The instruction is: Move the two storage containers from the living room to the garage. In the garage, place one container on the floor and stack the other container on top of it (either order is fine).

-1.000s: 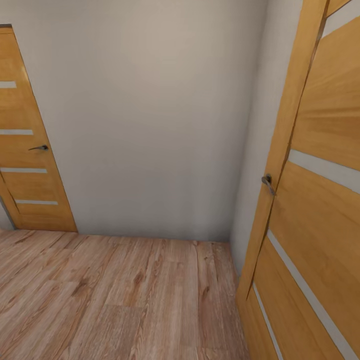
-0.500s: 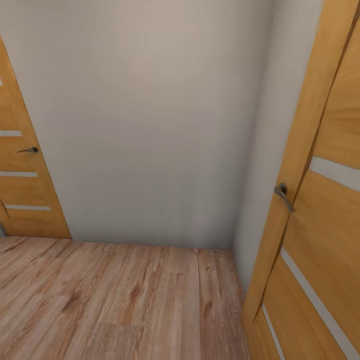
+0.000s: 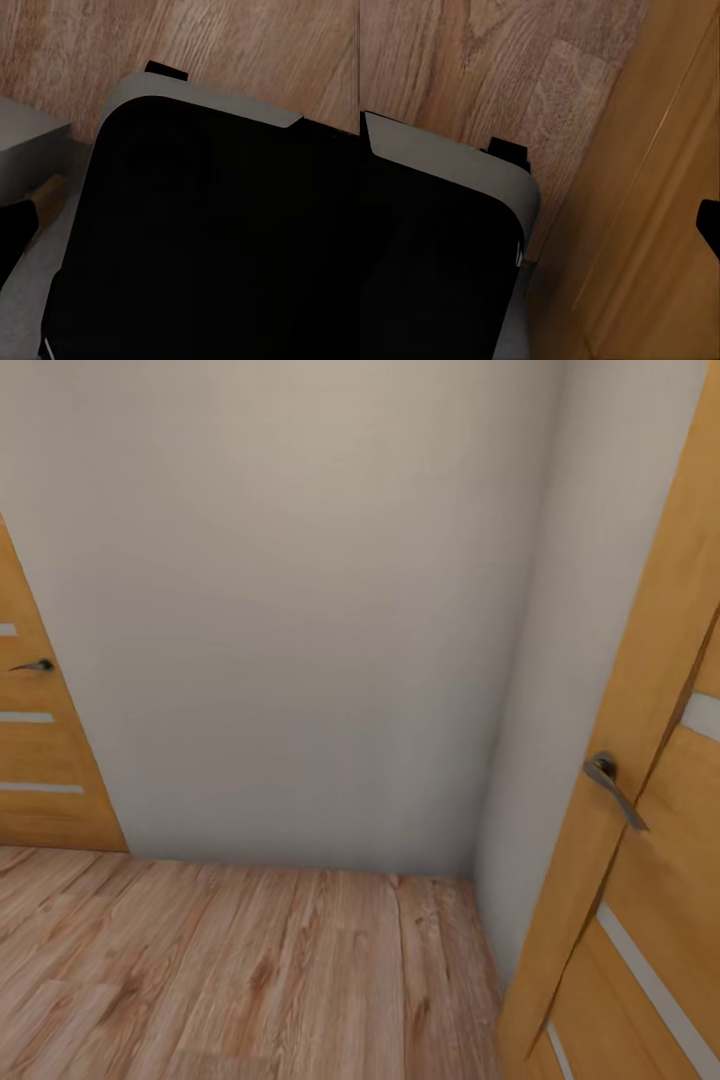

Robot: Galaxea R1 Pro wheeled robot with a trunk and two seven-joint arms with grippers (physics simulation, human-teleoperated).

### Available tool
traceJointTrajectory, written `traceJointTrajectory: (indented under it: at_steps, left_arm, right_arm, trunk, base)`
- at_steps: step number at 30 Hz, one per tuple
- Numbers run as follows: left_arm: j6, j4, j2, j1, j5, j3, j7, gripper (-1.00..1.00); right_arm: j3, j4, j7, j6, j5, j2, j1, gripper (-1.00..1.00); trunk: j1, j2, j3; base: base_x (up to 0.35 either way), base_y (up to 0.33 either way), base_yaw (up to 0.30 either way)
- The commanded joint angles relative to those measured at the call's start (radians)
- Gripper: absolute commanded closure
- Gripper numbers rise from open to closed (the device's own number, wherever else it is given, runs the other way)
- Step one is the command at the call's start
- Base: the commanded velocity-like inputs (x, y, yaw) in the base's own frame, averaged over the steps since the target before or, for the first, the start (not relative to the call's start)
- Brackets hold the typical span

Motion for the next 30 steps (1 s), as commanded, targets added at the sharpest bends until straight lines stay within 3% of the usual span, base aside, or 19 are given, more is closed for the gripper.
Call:
traceJointTrajectory:
  at_steps: [1,24,30]
  left_arm:
    - [-0.002,0.0,0.0,0.0,0.001,0.007,0.0,-1.0]
    - [-0.002,0.0,-0.001,0.0,0.001,0.006,0.0,-1.0]
    - [-0.002,0.0,-0.001,0.0,0.001,0.006,0.0,-1.0]
  right_arm:
    - [0.008,0.003,0.0,-0.006,-0.008,0.001,-0.001,-1.0]
    - [0.01,0.003,-0.002,-0.005,-0.006,0.002,-0.001,-1.0]
    - [0.01,0.003,-0.001,-0.007,-0.006,0.001,-0.001,-1.0]
  trunk:
    - [0.001,0.0,-0.001]
    - [0.001,0.0,-0.001]
    - [0.001,0.0,-0.001]
  base:
    - [0.322,0.0,0.0]
    - [0.322,0.0,0.002]
    - [0.322,0.0,0.189]
